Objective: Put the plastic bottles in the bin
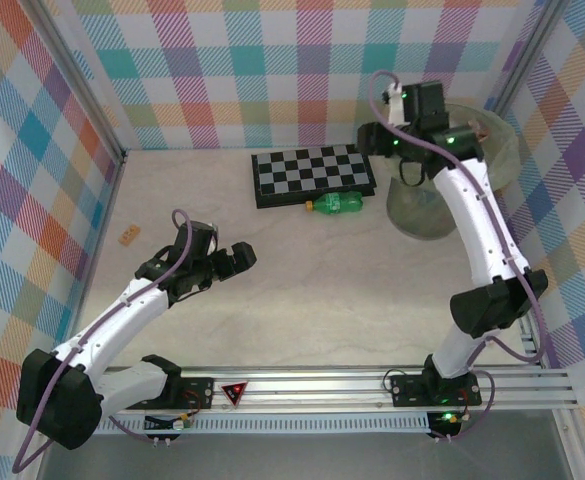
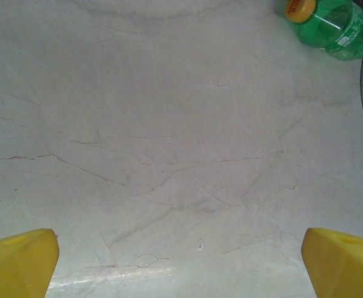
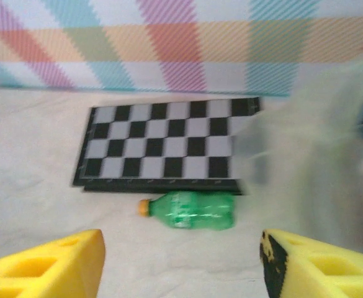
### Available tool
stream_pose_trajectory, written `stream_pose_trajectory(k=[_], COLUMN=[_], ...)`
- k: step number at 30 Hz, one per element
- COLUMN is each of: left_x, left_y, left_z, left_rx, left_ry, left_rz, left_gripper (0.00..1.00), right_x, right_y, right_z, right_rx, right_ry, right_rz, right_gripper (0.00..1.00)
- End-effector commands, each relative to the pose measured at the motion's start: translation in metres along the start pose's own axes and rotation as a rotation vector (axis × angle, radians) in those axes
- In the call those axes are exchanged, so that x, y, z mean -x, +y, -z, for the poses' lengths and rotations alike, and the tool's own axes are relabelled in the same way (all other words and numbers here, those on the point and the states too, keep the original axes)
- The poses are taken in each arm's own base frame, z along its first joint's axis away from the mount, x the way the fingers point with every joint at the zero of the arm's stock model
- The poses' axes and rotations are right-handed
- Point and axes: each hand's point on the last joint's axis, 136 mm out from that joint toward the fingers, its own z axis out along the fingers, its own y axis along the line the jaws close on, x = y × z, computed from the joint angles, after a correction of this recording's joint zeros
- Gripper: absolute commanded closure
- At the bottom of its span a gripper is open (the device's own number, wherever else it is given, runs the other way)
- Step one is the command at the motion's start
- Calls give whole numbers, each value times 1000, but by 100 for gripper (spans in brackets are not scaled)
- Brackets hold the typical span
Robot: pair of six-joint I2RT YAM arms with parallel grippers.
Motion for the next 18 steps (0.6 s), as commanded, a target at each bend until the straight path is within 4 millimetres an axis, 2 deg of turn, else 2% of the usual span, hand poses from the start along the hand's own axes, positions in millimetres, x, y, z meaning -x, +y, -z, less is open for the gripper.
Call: stream_pose_trajectory(k=[1,2,7,13,18], left_x=[7,7,5,4,5], left_y=[-4,-4,-2,-2,-3], left_z=[-1,-1,-2,-3,-2], left_rx=[-18,-18,-15,-18,-20], left_ry=[-14,-13,-10,-9,-11], left_rz=[11,9,8,11,12], left_gripper=[0,0,0,0,0], right_x=[-13,-23,-55,-85,-112], right_y=[27,33,42,20,3], right_z=[-9,-17,-53,-102,-135], right_rx=[90,101,116,-7,-130], right_ry=[5,24,66,95,154], right_rz=[-55,-63,-165,-388,-597], right_gripper=[28,24,20,2,1])
